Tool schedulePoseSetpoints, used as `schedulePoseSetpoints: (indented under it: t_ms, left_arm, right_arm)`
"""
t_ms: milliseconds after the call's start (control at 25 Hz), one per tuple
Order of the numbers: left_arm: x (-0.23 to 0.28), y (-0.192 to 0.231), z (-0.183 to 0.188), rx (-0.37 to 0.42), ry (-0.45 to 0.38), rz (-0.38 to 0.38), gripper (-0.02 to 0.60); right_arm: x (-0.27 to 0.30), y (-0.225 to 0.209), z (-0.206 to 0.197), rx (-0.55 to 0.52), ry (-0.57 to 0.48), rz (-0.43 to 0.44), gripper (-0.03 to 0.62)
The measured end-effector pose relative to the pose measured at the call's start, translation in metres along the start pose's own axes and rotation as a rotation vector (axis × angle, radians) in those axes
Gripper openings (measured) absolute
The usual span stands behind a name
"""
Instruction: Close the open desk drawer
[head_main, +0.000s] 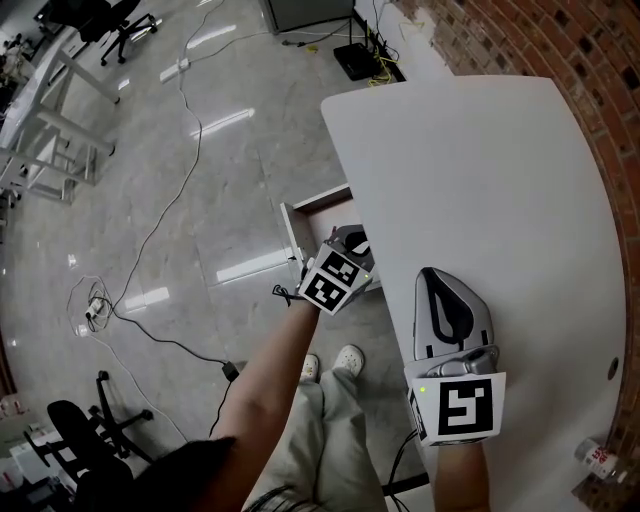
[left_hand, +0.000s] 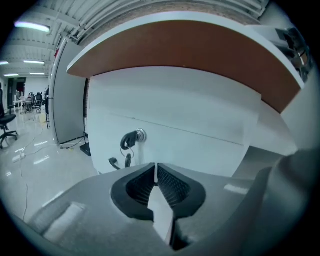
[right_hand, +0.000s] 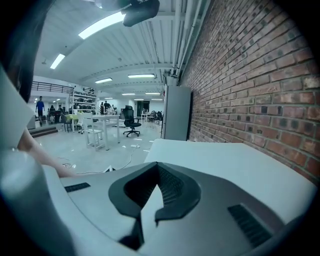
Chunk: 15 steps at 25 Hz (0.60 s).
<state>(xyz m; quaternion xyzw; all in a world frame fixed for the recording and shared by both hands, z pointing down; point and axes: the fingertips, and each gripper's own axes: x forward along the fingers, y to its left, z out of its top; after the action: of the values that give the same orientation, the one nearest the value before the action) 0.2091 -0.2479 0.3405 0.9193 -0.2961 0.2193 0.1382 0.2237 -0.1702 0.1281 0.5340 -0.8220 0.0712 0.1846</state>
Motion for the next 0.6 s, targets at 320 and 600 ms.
schedulePoseSetpoints:
  t_ms: [320,600]
  left_arm:
    - [-0.035,-0.005,-0.007,-0.039,-0.074,0.029,0.006]
    - [-0.089,-0.002,0.013,0.002,-0.178,0.017,0.005]
  right_arm:
    - [0.003,0.014,0.002,-0.04,-0.007,0.0,0.011]
    - [-0.003,0.046,0.005,-0.036,-0.007,-0.069,0.011]
